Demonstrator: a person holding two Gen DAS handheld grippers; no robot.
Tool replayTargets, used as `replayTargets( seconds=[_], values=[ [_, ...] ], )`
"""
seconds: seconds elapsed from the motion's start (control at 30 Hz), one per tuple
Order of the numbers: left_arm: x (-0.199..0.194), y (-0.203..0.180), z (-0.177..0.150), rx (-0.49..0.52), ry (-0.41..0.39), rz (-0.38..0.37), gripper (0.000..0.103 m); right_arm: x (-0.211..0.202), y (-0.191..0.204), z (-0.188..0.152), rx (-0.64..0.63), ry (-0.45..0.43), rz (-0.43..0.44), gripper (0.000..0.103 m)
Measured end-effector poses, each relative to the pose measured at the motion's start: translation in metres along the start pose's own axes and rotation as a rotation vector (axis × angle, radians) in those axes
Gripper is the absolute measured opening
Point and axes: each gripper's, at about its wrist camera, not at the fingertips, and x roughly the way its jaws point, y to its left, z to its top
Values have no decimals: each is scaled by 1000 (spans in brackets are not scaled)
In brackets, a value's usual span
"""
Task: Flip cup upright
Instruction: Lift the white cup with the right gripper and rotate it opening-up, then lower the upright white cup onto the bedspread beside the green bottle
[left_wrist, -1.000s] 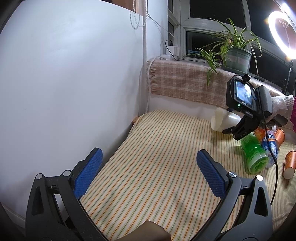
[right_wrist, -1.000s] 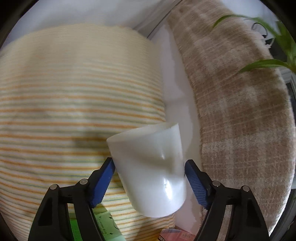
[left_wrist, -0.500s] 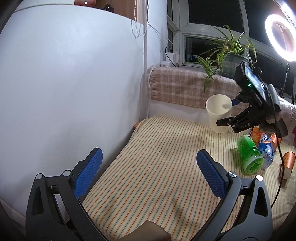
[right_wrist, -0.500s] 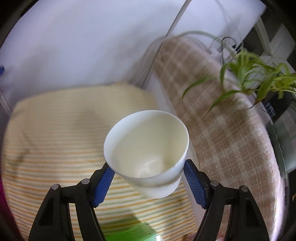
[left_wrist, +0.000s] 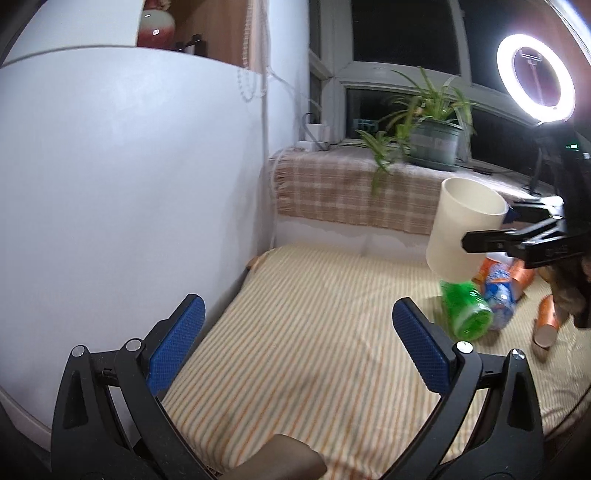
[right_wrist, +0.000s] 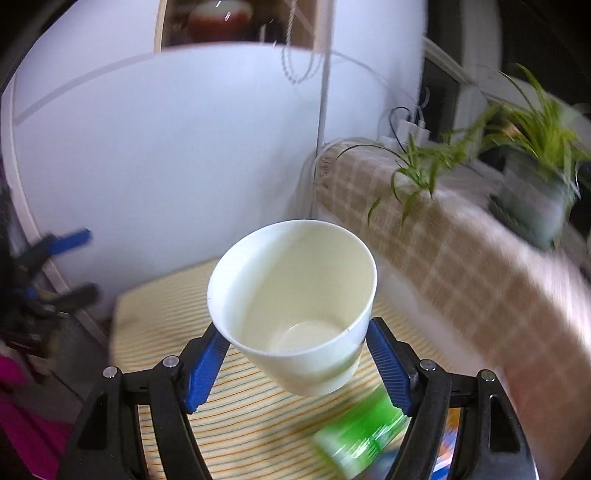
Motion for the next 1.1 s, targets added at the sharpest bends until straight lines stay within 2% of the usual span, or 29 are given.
replayTargets(
  seconds=[0.13,0.23,0.43,0.6,0.67,0.83,1.1],
  values=[
    [-3,-10,-3,15,24,-56,103,-36,0,-35,185,-10,61,77],
    [-2,-19,-4,32,46,-100,103,-53,-2,-64,314,16,113,77],
    [2,-38,-8,45,100,-191,103,-64,-18,-126,592,77,211,77],
    [9,-54,-11,32,170,-286,103,-70,-29,-174,764,123,289,77],
    [12,-59,-12,22,199,-324,103,-69,-33,-188,822,148,316,77],
    [18,-76,-16,42,254,-380,103,-55,-45,-210,905,212,300,77],
    [26,-92,-19,38,335,-444,103,-36,-64,-219,974,218,275,77]
  ],
)
